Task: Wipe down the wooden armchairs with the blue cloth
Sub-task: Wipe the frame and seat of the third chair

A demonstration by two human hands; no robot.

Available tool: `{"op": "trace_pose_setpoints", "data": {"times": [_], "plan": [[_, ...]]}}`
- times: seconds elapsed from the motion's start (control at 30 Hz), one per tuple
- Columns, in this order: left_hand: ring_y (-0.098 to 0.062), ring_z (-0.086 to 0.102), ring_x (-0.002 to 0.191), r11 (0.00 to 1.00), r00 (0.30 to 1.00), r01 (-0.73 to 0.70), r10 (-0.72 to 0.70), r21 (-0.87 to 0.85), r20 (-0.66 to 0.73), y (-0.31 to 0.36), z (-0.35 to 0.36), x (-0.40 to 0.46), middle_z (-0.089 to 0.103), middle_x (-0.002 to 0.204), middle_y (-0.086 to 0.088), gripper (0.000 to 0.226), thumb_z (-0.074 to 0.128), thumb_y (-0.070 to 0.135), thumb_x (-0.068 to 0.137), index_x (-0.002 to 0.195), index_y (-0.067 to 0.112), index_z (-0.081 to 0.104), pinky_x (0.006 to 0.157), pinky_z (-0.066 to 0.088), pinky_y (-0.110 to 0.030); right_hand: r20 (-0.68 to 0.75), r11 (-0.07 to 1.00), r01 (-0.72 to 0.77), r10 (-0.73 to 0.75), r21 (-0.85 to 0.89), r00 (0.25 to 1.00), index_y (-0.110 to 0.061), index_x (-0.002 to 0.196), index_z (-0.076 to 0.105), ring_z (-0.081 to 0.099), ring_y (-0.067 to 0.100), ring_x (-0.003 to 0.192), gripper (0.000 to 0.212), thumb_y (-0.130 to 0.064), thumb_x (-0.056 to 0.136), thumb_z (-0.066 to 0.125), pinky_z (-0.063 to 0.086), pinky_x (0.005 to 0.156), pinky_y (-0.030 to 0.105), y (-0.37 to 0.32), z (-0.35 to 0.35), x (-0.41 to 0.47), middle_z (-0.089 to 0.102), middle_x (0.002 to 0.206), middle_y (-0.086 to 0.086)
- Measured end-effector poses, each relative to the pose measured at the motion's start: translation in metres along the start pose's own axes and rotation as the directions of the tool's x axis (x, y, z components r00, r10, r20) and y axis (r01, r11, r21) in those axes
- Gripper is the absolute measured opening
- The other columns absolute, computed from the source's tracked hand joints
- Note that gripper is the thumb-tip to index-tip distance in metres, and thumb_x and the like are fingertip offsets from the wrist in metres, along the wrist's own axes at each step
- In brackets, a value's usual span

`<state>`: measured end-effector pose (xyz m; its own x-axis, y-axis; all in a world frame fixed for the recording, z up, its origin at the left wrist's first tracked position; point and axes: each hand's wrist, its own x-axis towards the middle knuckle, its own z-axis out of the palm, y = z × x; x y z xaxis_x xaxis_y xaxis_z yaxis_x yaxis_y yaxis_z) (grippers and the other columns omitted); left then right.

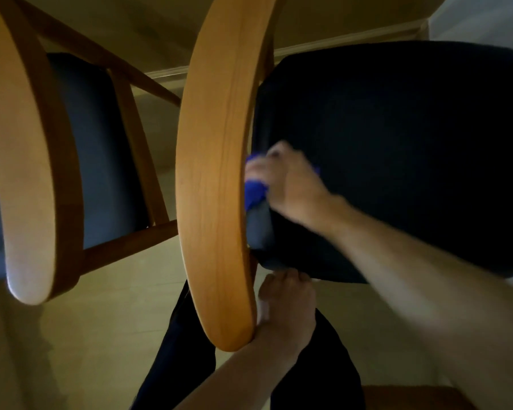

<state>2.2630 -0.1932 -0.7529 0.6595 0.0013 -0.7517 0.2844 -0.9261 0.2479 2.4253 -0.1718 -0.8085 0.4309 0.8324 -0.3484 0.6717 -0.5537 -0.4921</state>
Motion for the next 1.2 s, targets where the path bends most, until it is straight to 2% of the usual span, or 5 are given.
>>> {"op": "trace_pose_setpoints", "data": {"times": [0.27, 0.5, 0.73, 1.03, 1.2], "plan": [[-0.017, 0.053, 0.083, 0.999, 0.994, -0.003, 0.007, -0.038, 0.109, -0.006, -0.001, -0.004, 0.062, 0.100, -0.005, 0.014, 0.050, 0.020, 0.094, 0.105, 0.016, 0.056, 0.069, 0.035, -0.030, 0.292, 0.984, 0.118, -0.153, 0.135, 0.944, -0.035, 0.125, 0.064, 0.037, 0.015, 0.127, 0.048, -0.012, 0.083, 0.058, 0.028, 0.091, 0.033, 0.025, 0.014, -0.115, 0.052, 0.137, -0.024], [-0.022, 0.057, 0.103, 0.999, 0.997, -0.046, 0.047, -0.022, 0.054, 0.000, -0.008, -0.002, 0.059, 0.112, -0.004, 0.023, 0.050, 0.028, 0.093, 0.114, 0.019, 0.054, 0.081, 0.046, -0.034, -0.012, 0.928, -0.163, 0.178, 0.334, 0.984, -0.027, 0.106, 0.073, 0.056, 0.017, 0.111, 0.057, 0.014, 0.066, 0.066, 0.042, 0.097, 0.028, 0.068, -0.003, -0.185, 0.068, 0.115, -0.014], [-0.025, 0.028, 0.139, 0.978, 0.979, -0.170, 0.182, 0.120, -0.097, 0.010, -0.009, 0.010, 0.039, 0.147, -0.005, 0.054, 0.051, 0.032, 0.091, 0.141, 0.021, 0.036, 0.108, 0.034, -0.038, -0.302, 0.477, -0.667, 0.879, 0.573, 0.370, -0.023, 0.138, 0.040, 0.051, 0.021, 0.116, 0.071, -0.010, 0.077, 0.074, 0.045, 0.097, 0.034, 0.124, -0.002, -0.258, 0.050, 0.131, 0.009], [-0.030, 0.016, 0.145, 0.936, 0.972, -0.169, 0.209, 0.310, -0.103, -0.001, -0.058, 0.050, 0.027, 0.155, -0.011, 0.063, 0.055, 0.035, 0.087, 0.144, 0.020, 0.034, 0.110, 0.026, -0.044, -0.278, 0.288, -0.784, 0.948, 0.550, 0.154, -0.020, 0.139, 0.040, 0.051, 0.035, 0.117, 0.068, -0.014, 0.079, 0.073, 0.045, 0.093, 0.045, 0.101, 0.018, -0.222, 0.046, 0.133, 0.014], [-0.033, 0.022, 0.142, 0.946, 0.975, -0.149, 0.189, 0.287, -0.119, -0.013, -0.082, 0.065, 0.032, 0.152, -0.016, 0.062, 0.057, 0.024, 0.089, 0.145, 0.011, 0.034, 0.113, 0.028, -0.048, -0.103, 0.362, -0.758, 0.924, 0.543, 0.367, -0.033, 0.135, 0.036, 0.051, 0.020, 0.110, 0.066, -0.026, 0.080, 0.072, 0.046, 0.089, 0.034, 0.012, 0.052, -0.189, 0.044, 0.130, 0.000]]}}
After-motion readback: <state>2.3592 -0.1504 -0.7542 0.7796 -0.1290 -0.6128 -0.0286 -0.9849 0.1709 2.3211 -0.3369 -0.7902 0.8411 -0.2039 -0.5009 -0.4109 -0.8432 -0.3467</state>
